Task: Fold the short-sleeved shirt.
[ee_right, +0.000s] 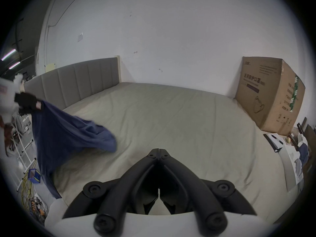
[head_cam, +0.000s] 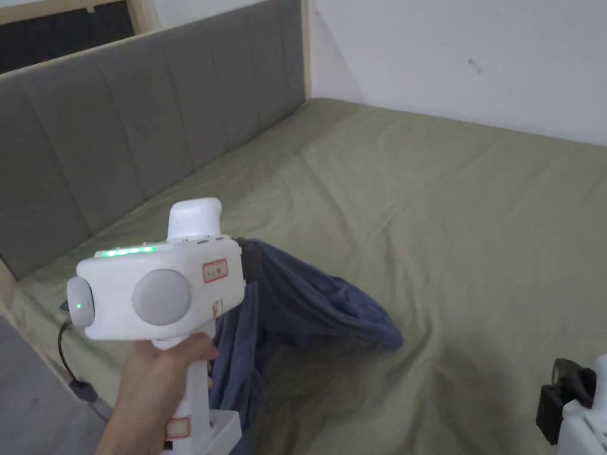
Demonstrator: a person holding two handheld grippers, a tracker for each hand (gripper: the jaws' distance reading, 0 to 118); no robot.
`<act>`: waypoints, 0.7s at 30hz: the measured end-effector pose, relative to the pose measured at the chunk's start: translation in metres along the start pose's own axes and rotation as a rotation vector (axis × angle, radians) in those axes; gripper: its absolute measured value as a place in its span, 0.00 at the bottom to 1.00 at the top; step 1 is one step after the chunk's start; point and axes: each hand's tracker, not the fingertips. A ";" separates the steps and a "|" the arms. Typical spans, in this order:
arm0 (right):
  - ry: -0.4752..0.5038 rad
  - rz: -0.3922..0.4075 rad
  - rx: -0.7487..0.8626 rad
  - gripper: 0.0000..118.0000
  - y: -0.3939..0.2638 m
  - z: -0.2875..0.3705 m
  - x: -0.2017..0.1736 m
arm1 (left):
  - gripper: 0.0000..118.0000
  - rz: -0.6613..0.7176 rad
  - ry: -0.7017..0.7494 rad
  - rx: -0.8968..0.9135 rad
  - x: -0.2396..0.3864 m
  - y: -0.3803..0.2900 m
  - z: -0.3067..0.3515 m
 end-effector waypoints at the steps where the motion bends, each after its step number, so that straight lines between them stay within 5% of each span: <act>1: -0.022 -0.005 0.013 0.00 0.003 0.006 0.006 | 0.00 -0.018 -0.056 0.032 0.015 0.014 0.012; 14: -0.304 -0.175 0.160 0.00 0.013 0.102 0.131 | 0.00 -0.364 -0.593 0.250 0.248 0.064 0.114; 21: -0.485 -0.321 0.171 0.00 -0.011 0.150 0.203 | 0.00 -0.433 -0.741 -0.088 0.353 -0.063 0.041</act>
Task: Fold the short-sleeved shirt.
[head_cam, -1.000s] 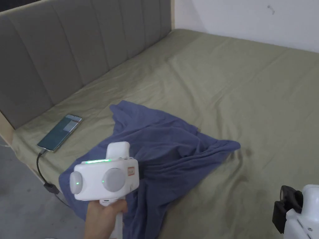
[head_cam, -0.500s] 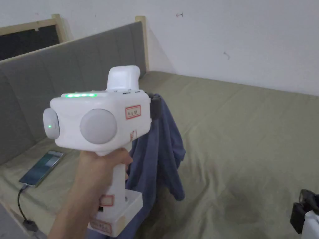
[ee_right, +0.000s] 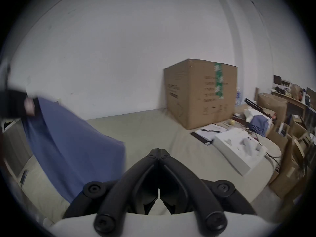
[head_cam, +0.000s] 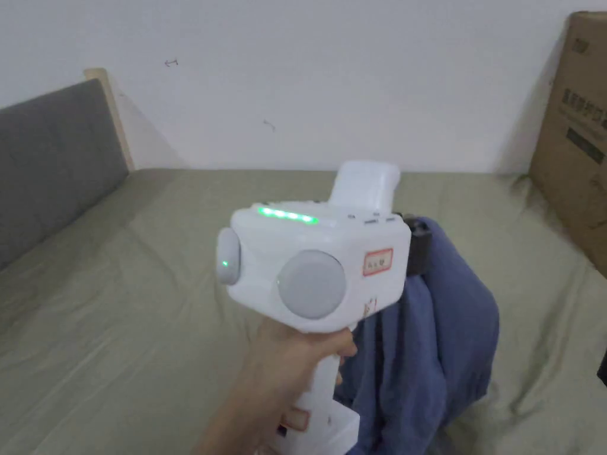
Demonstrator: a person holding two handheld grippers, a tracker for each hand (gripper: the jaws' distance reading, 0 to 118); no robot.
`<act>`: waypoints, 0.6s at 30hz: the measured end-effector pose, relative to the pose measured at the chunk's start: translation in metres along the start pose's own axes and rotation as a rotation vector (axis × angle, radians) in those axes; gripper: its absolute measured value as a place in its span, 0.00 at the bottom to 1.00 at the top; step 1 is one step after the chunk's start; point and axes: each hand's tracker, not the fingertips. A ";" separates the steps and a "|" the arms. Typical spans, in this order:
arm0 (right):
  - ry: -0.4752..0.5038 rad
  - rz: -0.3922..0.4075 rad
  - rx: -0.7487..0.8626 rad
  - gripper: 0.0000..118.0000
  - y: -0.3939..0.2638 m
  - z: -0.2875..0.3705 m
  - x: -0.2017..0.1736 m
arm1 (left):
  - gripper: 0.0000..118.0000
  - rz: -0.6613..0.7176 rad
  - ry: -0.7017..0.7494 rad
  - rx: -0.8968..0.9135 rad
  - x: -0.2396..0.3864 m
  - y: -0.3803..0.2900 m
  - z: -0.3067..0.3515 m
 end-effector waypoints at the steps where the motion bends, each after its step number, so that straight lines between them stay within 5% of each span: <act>1: -0.015 -0.002 -0.008 0.00 -0.003 0.001 0.008 | 0.00 -0.006 -0.005 -0.088 0.005 -0.023 -0.031; 7: -0.089 0.015 -0.087 0.00 -0.025 -0.003 0.041 | 0.00 0.120 -0.109 -0.480 0.027 -0.159 -0.132; 16: -0.100 0.003 -0.152 0.00 -0.037 -0.022 0.048 | 0.01 0.115 -0.110 -0.515 0.025 -0.177 -0.144; 18: -0.090 0.010 -0.164 0.00 -0.038 -0.025 0.043 | 0.16 0.088 -0.117 -0.513 0.025 -0.169 -0.139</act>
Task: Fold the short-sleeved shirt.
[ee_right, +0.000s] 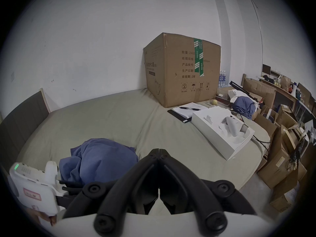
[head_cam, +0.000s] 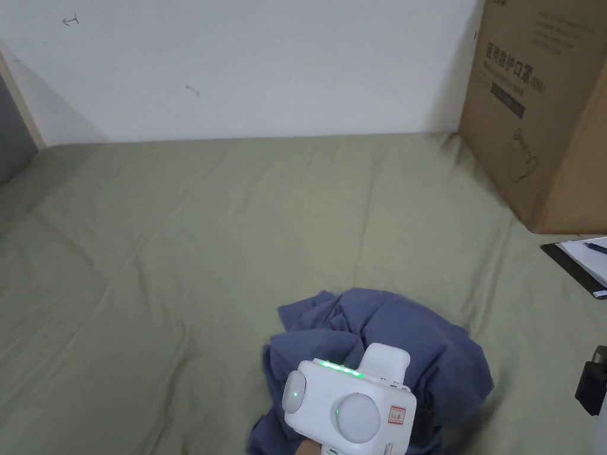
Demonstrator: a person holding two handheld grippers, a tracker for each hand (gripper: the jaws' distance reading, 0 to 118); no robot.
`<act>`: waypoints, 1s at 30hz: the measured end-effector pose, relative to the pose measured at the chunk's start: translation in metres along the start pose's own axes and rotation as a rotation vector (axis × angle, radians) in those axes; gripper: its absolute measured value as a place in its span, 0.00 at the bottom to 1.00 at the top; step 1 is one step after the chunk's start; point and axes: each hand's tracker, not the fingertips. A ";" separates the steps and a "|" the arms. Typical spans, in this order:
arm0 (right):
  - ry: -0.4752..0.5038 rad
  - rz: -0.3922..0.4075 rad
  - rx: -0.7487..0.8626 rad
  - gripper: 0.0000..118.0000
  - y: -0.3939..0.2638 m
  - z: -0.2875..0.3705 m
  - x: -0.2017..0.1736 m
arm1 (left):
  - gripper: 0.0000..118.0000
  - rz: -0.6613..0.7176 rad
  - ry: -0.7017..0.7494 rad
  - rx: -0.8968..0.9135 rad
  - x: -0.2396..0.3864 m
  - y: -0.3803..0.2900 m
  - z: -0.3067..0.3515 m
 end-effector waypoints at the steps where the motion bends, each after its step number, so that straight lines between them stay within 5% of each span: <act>1: 0.009 0.003 -0.003 0.00 -0.001 -0.002 -0.001 | 0.43 -0.020 0.004 0.015 0.000 0.002 0.007; 4: 0.035 0.020 -0.011 0.00 0.000 -0.004 -0.012 | 0.92 -0.017 -0.021 0.083 -0.002 0.009 0.035; 12: 0.120 0.055 0.005 0.00 0.007 0.001 -0.043 | 0.93 0.005 0.132 0.246 -0.051 0.004 0.134; 14: 0.141 0.073 0.012 0.00 0.008 0.003 -0.051 | 0.76 0.049 0.183 0.260 -0.069 -0.012 0.153; 15: 0.147 0.081 0.013 0.00 0.008 0.004 -0.055 | 0.55 0.062 0.206 0.269 -0.077 -0.021 0.159; 16: 0.156 0.091 0.015 0.00 0.008 0.005 -0.060 | 0.19 0.091 0.239 0.270 -0.086 -0.029 0.165; 17: 0.164 0.098 0.015 0.00 0.007 0.005 -0.063 | 0.03 0.140 0.272 0.274 -0.094 -0.037 0.167; 20: 0.189 0.119 0.007 0.00 0.005 0.003 -0.075 | 0.00 0.243 0.227 0.218 -0.124 -0.057 0.164; 30: 0.201 0.161 -0.036 0.00 -0.001 -0.015 -0.086 | 0.01 0.256 0.297 0.184 -0.159 -0.031 0.119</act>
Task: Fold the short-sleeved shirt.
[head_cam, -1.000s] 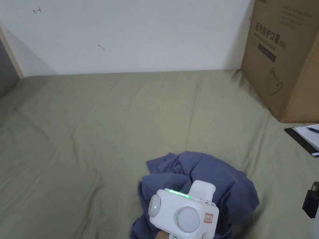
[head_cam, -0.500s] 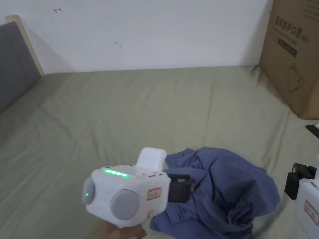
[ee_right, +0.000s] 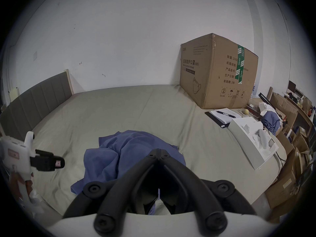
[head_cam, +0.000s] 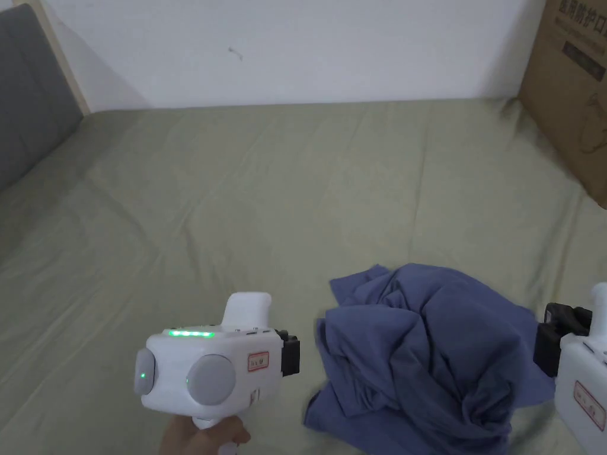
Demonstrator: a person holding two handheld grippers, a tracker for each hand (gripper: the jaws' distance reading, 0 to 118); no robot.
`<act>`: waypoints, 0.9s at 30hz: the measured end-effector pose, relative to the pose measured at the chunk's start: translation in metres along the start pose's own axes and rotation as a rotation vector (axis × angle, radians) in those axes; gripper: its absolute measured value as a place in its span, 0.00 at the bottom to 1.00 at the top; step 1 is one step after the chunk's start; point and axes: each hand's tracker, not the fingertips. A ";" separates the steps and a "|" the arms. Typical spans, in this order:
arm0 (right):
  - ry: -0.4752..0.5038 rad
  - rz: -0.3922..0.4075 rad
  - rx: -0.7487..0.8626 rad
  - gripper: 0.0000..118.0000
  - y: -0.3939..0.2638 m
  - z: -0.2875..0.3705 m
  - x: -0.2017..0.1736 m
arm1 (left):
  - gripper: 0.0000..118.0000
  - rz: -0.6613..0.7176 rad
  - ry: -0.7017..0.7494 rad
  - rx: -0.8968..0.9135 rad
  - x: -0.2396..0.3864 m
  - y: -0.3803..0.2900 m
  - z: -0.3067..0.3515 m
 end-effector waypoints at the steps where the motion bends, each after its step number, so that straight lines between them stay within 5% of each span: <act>1: -0.005 0.000 -0.007 0.00 0.000 -0.003 0.002 | 0.18 -0.010 0.018 -0.008 -0.001 0.006 -0.009; 3: -0.013 -0.008 -0.020 0.00 0.000 -0.010 0.005 | 0.66 -0.028 0.043 -0.060 -0.002 0.016 -0.030; 4: -0.016 -0.011 -0.028 0.00 0.000 -0.013 0.007 | 0.77 -0.035 0.039 -0.062 -0.003 0.021 -0.040; 22: -0.038 -0.001 -0.063 0.00 0.013 -0.054 0.016 | 0.76 -0.173 0.118 -0.153 0.011 0.033 -0.113; 26: -0.048 -0.006 -0.087 0.00 0.007 -0.060 0.019 | 0.50 -0.209 0.110 -0.149 0.022 0.033 -0.122; 27: -0.050 -0.010 -0.094 0.00 0.006 -0.061 0.020 | 0.50 -0.238 0.123 -0.125 0.025 0.031 -0.121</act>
